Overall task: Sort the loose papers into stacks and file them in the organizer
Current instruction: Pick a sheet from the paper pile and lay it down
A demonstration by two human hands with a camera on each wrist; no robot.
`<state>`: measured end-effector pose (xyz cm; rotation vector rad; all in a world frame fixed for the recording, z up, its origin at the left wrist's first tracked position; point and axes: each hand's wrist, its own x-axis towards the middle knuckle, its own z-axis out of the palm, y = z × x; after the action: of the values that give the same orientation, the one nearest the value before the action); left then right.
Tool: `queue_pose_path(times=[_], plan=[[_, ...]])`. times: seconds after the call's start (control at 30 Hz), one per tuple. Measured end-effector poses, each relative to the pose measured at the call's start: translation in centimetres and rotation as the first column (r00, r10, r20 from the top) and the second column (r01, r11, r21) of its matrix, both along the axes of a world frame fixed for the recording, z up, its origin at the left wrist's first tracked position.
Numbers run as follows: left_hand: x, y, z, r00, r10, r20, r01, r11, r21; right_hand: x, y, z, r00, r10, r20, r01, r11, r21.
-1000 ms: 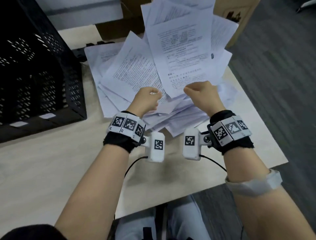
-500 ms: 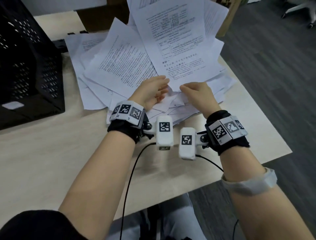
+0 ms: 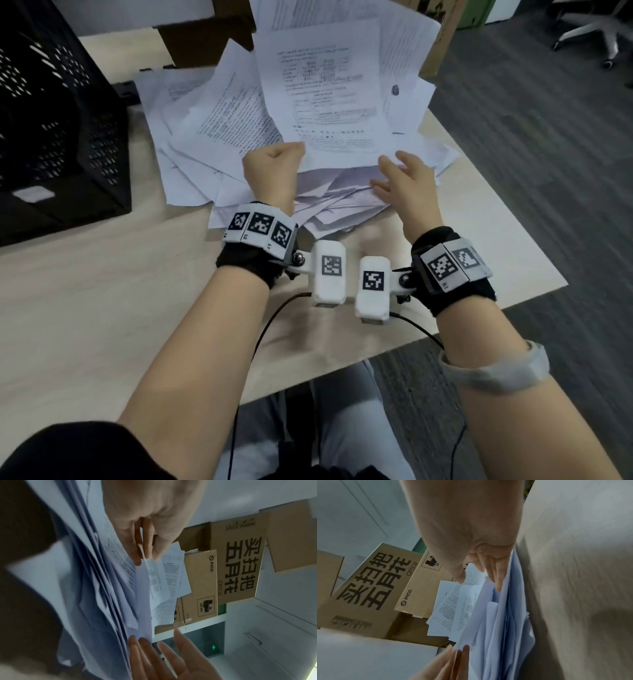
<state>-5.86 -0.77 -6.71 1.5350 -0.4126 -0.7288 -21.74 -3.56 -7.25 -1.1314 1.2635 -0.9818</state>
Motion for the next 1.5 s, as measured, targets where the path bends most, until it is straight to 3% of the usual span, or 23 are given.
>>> queue_pose_path(times=[0.13,0.3,0.4,0.57,0.8,1.07,1.27,1.5], plan=[[0.9,2.7,0.9,0.995,0.076,0.057,-0.076,0.997,-0.012,-0.3,1.2,0.0,0.984,-0.031,0.177,0.023,0.999,0.048],[1.3,7.6,2.6,0.996,0.06,0.073,-0.06,0.998,0.001,0.2,3.1,0.1,0.962,-0.057,0.265,0.032,0.995,0.097],[1.8,10.6,3.0,0.996,0.069,0.059,-0.068,0.998,-0.014,0.4,4.5,0.1,0.968,-0.021,0.252,0.005,0.998,0.065],[3.4,15.1,3.1,0.977,0.109,0.182,-0.11,0.994,-0.007,1.3,8.0,0.7,0.972,0.055,0.228,-0.05,0.998,-0.028],[6.4,22.1,2.8,0.963,0.2,0.179,-0.193,0.98,-0.052,4.2,13.1,2.3,0.974,0.15,0.17,-0.127,0.982,-0.137],[9.3,30.3,1.3,0.949,0.268,0.165,-0.275,0.961,0.02,7.5,18.0,1.6,0.914,0.405,-0.019,-0.404,0.914,0.037],[11.7,36.4,-1.8,0.942,0.31,0.126,-0.328,0.93,0.167,10.3,21.6,-0.3,0.859,0.497,-0.123,-0.476,0.864,0.166],[14.4,41.5,-3.9,0.859,0.472,0.198,-0.504,0.849,0.161,15.2,25.1,-1.9,0.817,0.557,-0.149,-0.537,0.829,0.153]])
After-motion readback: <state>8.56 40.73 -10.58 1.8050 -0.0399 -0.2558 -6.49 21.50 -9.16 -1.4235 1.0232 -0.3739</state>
